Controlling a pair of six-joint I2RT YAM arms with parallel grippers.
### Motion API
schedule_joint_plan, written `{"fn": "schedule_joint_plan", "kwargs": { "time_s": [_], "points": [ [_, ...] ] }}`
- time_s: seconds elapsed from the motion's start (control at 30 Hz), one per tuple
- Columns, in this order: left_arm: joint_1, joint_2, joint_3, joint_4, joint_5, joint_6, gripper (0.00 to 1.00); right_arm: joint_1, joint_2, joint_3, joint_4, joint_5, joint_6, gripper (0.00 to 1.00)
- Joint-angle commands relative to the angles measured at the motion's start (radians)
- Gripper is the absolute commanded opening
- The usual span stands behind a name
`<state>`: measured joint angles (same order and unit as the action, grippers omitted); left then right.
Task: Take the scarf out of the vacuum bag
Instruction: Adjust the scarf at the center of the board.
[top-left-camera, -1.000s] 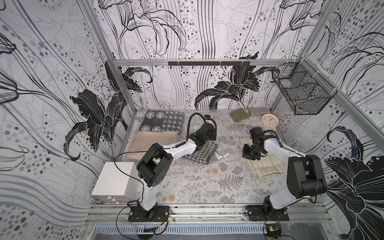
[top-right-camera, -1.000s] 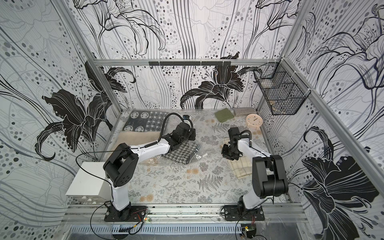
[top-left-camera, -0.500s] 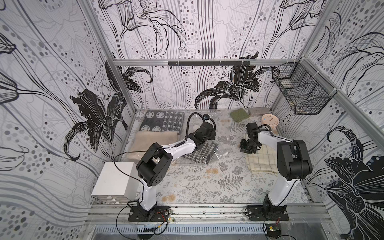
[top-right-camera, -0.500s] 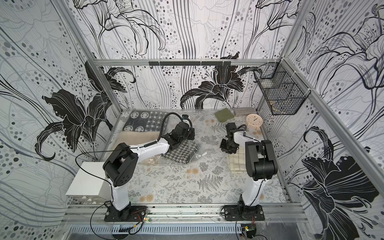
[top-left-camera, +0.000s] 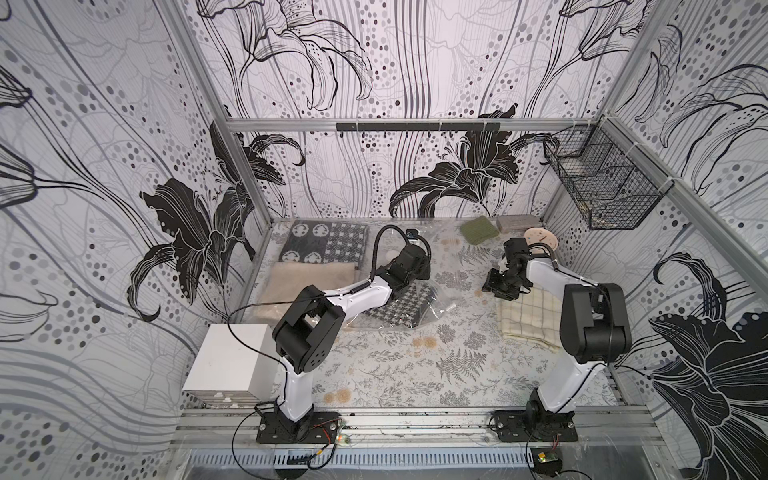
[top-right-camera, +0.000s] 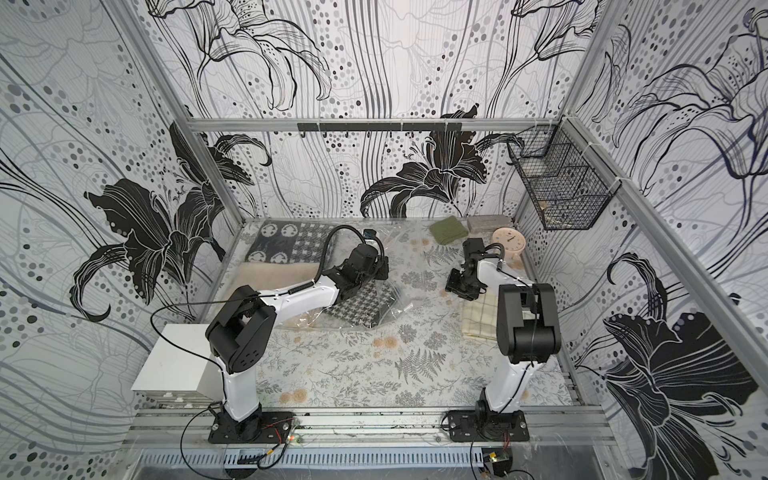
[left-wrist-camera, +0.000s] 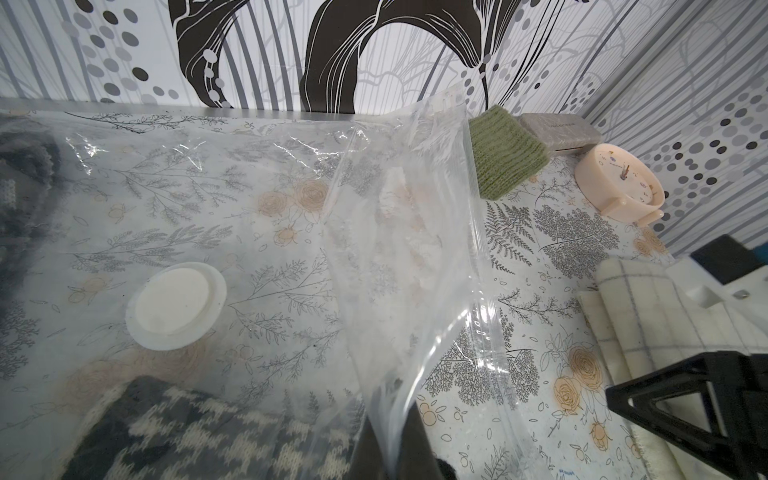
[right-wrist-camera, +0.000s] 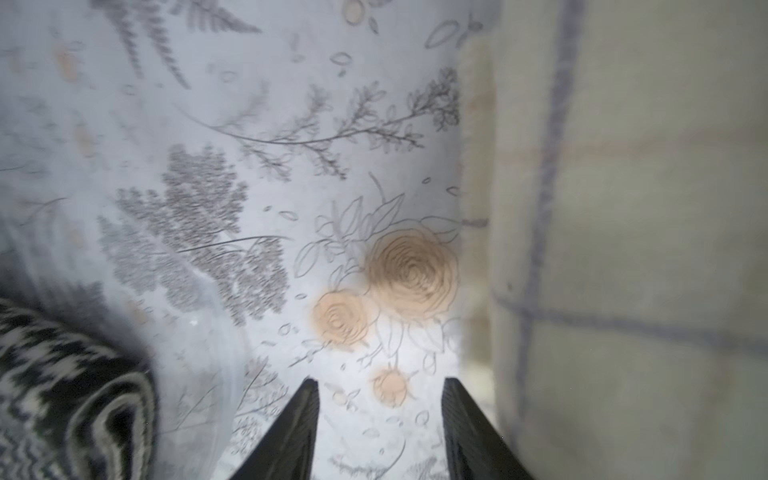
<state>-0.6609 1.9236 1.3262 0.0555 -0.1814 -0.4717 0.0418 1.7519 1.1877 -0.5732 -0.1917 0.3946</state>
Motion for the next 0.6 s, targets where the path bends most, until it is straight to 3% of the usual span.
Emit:
{"fn": "schedule_joint_plan", "kwargs": {
  "time_s": [0.0,0.2,0.57],
  "points": [
    [0.01,-0.019,0.018,0.02,-0.013,0.007,0.0,0.012,-0.164,-0.047,-0.093,0.052,0.003,0.54],
    [0.01,-0.017,0.008,0.027,-0.012,0.001,0.0,0.002,-0.348,-0.166,-0.237,0.378,0.098,0.62],
    [0.01,-0.031,-0.004,0.031,-0.021,0.004,0.0,-0.071,-0.239,-0.177,-0.182,0.425,0.11,0.68]
  ]
}}
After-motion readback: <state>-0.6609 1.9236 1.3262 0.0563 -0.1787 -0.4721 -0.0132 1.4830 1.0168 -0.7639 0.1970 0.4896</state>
